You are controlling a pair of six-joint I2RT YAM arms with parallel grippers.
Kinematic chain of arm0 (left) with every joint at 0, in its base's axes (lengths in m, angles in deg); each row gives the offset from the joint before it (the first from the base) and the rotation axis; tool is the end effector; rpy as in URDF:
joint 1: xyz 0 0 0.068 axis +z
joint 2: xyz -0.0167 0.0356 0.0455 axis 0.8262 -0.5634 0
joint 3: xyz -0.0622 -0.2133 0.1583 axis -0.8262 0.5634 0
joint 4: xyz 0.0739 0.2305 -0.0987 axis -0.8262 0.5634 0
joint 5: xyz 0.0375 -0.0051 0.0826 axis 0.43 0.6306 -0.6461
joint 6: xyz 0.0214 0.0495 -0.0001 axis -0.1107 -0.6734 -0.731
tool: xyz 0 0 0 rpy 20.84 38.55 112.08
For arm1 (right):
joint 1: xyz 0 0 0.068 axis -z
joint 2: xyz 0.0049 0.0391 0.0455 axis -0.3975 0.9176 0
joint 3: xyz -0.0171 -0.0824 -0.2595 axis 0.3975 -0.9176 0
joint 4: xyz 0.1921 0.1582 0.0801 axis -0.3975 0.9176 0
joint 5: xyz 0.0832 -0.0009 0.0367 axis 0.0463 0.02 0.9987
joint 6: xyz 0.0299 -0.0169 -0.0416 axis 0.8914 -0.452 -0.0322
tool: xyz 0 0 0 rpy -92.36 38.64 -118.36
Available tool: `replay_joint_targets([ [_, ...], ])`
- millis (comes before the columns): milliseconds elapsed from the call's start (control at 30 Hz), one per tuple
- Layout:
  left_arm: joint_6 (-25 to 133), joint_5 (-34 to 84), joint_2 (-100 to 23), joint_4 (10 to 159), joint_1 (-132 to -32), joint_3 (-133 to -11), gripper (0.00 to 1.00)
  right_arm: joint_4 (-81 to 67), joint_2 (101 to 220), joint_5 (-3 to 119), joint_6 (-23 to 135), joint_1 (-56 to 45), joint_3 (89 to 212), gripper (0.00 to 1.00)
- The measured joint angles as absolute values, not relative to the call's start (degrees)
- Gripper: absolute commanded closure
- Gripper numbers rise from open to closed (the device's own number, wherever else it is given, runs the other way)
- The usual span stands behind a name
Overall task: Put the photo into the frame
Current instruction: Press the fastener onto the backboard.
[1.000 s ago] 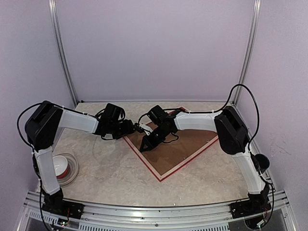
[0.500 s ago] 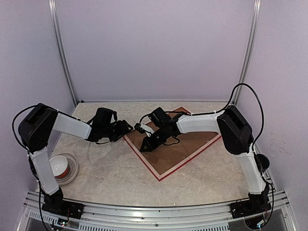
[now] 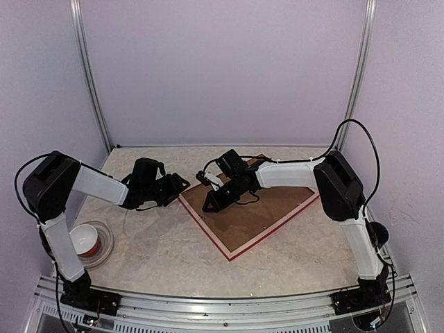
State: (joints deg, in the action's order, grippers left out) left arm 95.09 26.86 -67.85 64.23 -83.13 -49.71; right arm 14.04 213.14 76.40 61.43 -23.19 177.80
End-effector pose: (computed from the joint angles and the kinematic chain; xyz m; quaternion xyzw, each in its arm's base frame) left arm 0.3243 -0.1753 0.1440 -0.1464 0.8625 -0.3658 0.3176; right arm 0.3380 0.3805 0.1474 -0.3416 0.8593 0.3412 0.1691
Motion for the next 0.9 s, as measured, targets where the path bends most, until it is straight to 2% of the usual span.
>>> replay_joint_targets([
  [400,96.1,27.3,-70.5,60.6,-83.2,-49.6,0.33,14.2,217.9,83.0,62.8,-23.0,182.2,0.99],
  [433,96.2,27.4,-70.7,60.2,-83.2,-49.6,0.33,14.1,217.9,83.2,62.9,-23.0,182.1,0.93],
  [467,96.3,27.5,-70.8,59.9,-83.2,-49.6,0.33,13.9,217.9,83.6,62.9,-23.0,181.9,0.81],
  [500,96.4,27.6,-71.0,59.5,-83.2,-49.6,0.33,13.6,217.9,84.0,62.9,-23.0,181.6,0.74],
  [600,96.6,27.9,-71.4,58.6,-83.2,-49.6,0.33,13.1,217.2,85.2,63.2,-22.6,180.7,0.62],
  [900,96.7,28.4,-72.4,56.5,-83.2,-49.6,0.33,14.6,217.1,89.4,63.5,-22.1,180.9,0.59],
])
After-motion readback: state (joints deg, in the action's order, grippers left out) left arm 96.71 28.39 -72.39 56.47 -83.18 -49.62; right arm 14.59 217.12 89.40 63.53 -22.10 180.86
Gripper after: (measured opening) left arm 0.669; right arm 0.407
